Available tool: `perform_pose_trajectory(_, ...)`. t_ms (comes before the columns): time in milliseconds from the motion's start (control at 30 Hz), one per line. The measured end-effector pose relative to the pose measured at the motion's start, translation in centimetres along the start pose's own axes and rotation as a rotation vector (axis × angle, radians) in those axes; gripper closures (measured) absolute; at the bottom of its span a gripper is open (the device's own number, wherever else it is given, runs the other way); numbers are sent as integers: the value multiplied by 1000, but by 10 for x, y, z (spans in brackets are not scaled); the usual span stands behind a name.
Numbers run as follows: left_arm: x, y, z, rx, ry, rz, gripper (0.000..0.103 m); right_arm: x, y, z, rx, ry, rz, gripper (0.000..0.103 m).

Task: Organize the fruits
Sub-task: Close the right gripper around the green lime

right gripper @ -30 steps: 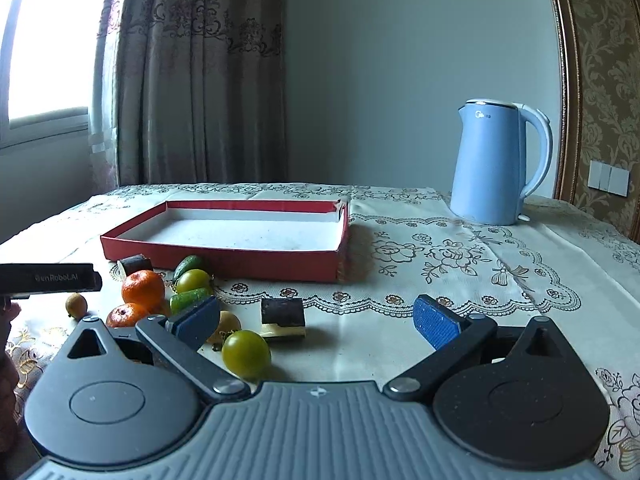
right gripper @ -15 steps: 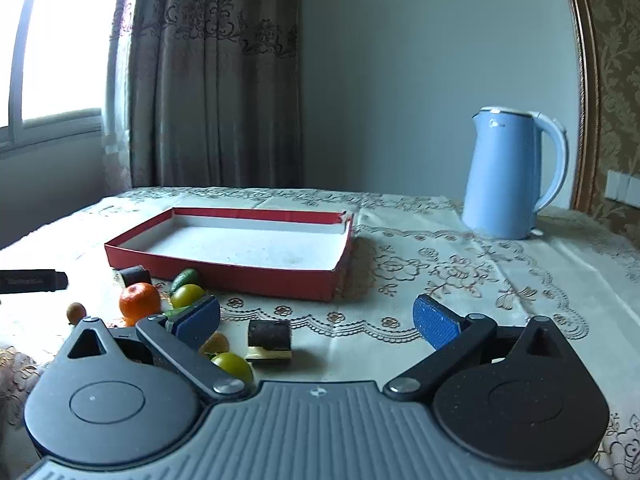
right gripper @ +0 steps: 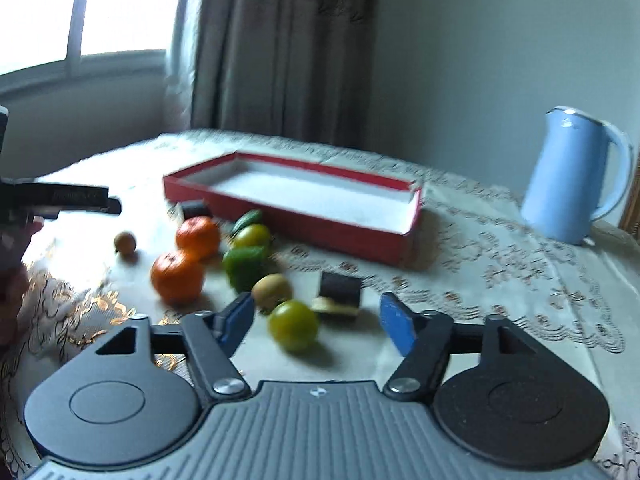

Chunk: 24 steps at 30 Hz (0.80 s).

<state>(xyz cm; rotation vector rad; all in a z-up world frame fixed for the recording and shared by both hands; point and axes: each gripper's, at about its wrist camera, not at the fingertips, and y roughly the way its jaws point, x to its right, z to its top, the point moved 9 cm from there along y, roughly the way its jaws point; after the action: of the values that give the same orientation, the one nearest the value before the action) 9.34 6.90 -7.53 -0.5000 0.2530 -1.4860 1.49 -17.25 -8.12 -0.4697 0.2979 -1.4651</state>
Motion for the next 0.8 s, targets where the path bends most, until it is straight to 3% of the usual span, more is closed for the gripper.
perform_pose_trajectory(167,-1,0,0,1,-6,0,0,-6,17,-5,-59,-1,23,36)
perform_pose_trajectory(300,0,-1,0,6,-2,-1,0,-4,30,-11,-112,18,36,55)
perform_pose_trajectory(367,1,-1,0,6,2,-1,0,-4,35,-13,-128,31,48,58)
perform_pose_trajectory(467,1,-1,0,7,2,-2,0,-5,38,-13,-127,30,51,59)
perform_pose_trajectory(600,1,-2,0,10,3,-5,0,-6,40,-12,-132,32,66,69)
perform_pose_trajectory(800,0,-1,1,7,-3,-9,0,-6,40,-13,-125,48,67,70)
